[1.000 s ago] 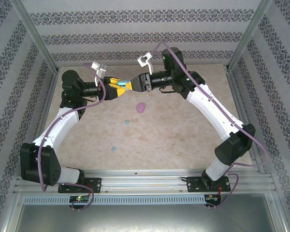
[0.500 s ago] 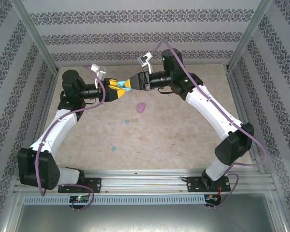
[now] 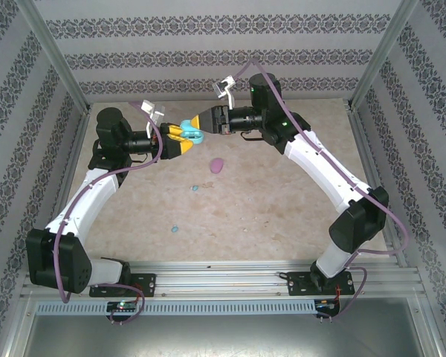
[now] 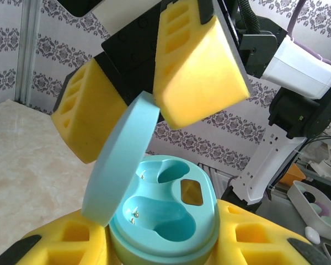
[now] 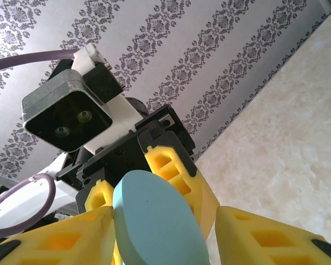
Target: Insert wireless bluetooth earbuds into charging case
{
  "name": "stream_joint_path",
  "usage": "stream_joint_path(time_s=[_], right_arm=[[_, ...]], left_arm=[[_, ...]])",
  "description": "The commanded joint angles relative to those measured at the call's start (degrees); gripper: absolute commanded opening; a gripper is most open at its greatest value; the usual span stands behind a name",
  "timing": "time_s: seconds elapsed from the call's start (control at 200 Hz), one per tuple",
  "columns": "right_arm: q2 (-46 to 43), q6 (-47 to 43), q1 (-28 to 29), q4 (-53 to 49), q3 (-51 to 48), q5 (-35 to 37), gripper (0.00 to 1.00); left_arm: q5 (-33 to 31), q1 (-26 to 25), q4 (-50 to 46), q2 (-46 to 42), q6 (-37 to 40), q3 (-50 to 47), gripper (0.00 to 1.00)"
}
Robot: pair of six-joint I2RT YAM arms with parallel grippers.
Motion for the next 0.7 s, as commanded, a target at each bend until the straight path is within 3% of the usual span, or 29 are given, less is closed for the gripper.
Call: stream_joint_path(time_s=[0.0, 0.28, 0.52, 0.699], right_arm=[[2.3, -0.1, -0.3, -0.4, -0.7, 4.6, 0.49], [3.2, 0.1, -0.3, -1.4, 0.5, 4.4, 0.45], [2.1, -0.1, 0.1, 0.3, 0.5, 2.3, 0.58], [0.8, 0.2, 0.5, -0.3, 0.7, 2.1, 0.62]], left_arm=[[4.8, -1.0, 2.9, -2.8, 1.9, 2.6, 0.04], [3.8, -0.9, -0.1, -3.9, 5.6, 2.2, 0.04], [0.6, -1.0, -16.6, -5.7, 18.7, 4.3, 0.07], [-1.7, -0.8, -18.9, -5.7, 19.5, 4.9, 0.1]])
